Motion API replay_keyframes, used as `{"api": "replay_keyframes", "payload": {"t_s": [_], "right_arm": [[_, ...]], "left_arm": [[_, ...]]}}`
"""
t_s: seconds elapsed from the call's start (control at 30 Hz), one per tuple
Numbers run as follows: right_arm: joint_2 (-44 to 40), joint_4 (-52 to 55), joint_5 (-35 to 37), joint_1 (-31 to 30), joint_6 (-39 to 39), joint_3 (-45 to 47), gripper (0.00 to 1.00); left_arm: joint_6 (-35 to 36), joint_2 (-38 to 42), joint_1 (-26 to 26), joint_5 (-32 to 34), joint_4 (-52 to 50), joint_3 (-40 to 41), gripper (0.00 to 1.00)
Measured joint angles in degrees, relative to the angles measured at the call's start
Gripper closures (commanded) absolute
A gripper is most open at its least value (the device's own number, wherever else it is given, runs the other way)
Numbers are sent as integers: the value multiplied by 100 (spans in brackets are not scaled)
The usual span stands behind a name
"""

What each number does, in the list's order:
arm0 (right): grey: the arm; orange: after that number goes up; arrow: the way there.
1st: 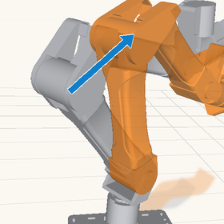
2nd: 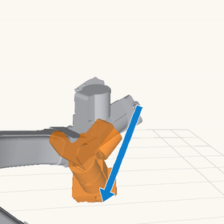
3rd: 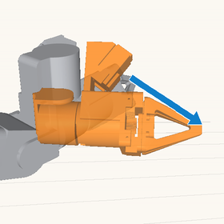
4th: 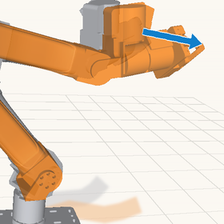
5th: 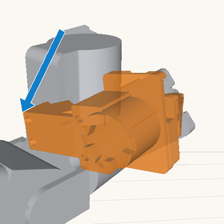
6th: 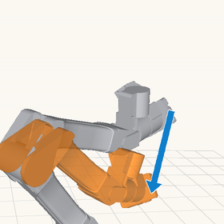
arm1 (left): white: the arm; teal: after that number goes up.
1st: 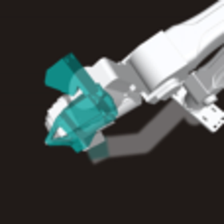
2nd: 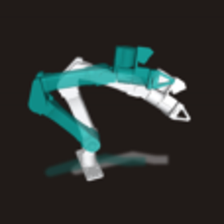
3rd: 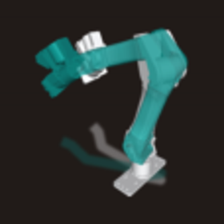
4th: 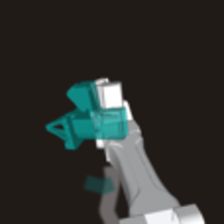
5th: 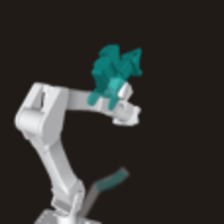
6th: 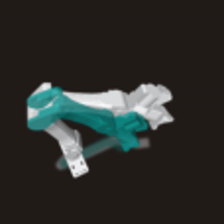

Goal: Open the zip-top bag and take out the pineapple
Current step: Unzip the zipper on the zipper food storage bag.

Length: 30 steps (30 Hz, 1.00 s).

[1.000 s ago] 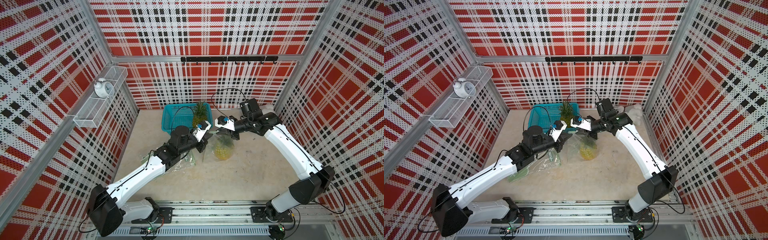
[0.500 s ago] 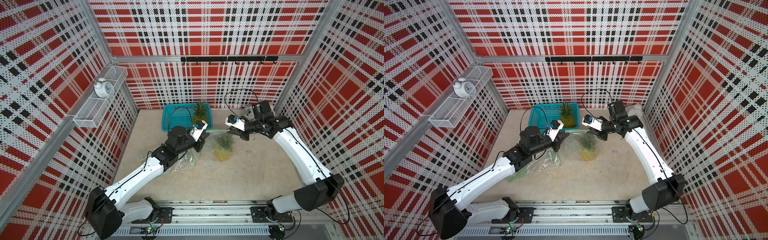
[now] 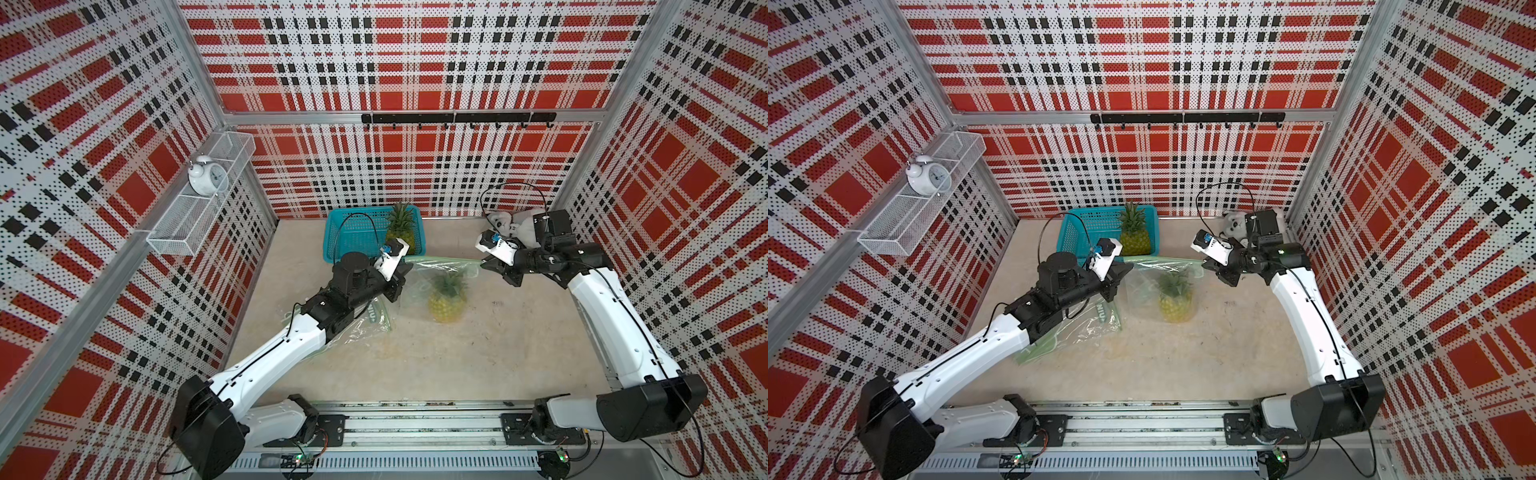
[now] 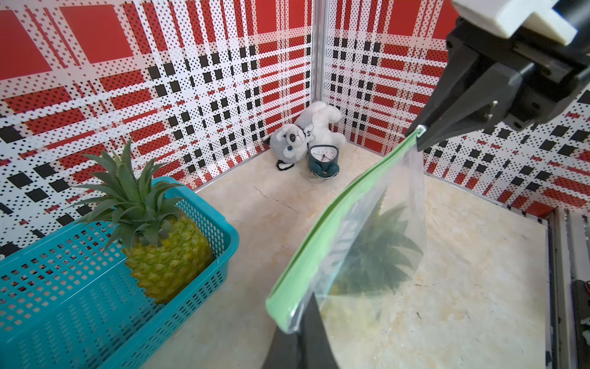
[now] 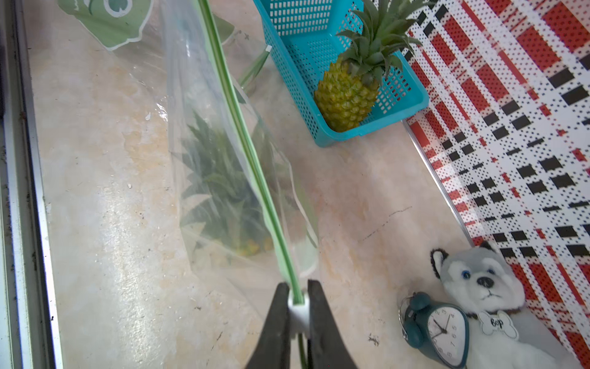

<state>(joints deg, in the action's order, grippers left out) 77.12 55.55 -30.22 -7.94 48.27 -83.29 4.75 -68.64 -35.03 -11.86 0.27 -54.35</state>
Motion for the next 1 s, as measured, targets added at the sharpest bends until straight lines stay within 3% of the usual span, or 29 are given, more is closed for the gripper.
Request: {"api": "replay_keyframes", "payload": {"t_s": [0.57, 1.0], "right_arm": [[-170, 70, 439, 319, -74, 125, 97], [-426, 52, -326, 221, 9, 186, 99]], "left_arm": [[-42, 4, 83, 57, -72, 11, 100], [-11, -66, -74, -107, -24, 9, 100]]}}
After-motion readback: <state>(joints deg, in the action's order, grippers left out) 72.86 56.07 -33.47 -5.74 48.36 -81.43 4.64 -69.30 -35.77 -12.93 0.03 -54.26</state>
